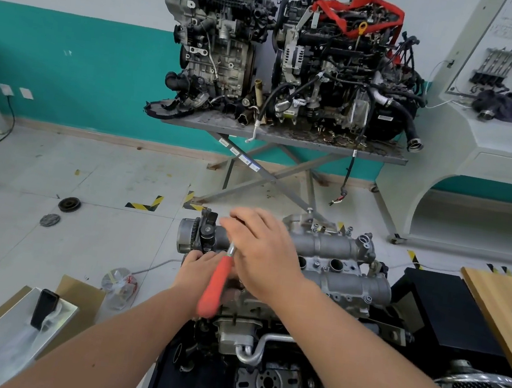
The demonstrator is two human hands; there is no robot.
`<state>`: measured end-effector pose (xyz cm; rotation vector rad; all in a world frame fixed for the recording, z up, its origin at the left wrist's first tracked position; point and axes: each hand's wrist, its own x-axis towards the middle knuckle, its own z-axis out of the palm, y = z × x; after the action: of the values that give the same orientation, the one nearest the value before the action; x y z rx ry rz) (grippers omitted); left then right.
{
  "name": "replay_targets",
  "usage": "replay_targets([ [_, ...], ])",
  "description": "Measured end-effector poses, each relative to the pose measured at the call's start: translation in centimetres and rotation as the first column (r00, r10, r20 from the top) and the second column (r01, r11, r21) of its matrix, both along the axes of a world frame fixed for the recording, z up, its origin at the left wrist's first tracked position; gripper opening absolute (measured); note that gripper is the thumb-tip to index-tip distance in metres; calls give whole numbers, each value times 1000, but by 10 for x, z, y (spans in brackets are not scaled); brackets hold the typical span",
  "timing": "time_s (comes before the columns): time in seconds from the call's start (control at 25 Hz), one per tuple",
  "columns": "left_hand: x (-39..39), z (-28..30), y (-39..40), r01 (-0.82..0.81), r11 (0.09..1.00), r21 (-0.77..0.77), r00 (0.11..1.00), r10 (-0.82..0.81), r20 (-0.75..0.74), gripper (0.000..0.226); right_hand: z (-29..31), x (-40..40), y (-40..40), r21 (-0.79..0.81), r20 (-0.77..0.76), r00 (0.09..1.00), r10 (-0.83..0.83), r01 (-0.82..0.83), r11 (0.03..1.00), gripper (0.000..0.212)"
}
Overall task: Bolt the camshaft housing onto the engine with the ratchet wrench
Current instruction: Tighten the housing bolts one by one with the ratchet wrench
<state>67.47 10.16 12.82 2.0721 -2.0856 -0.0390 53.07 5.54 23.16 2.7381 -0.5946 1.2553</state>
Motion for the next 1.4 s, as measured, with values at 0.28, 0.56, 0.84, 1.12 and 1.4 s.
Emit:
replay_targets([
  [0.28,1,6,-2,56,996,72,998,-56,-7,30,42,-10,-7,-200,-397,915,-72,-10,980,43],
  [0.56,0,7,-4,-10,990,142,999,4,41,38,66,25,-1,565,-458,882,-108,383,731,38],
  [0.84,1,10,-5,-9,980,199,1000,3,27,42,60,21,9,806,384,872,-303,-477,-351,13],
  [1.12,1,10,-4,-6,985,171,999,-1,40,44,16,9,13,764,611,697,-376,-643,48,10],
  [1.4,-1,16,1,-6,990,144,999,0,40,12,-8,-1,14,572,278,958,73,-226,788,42],
])
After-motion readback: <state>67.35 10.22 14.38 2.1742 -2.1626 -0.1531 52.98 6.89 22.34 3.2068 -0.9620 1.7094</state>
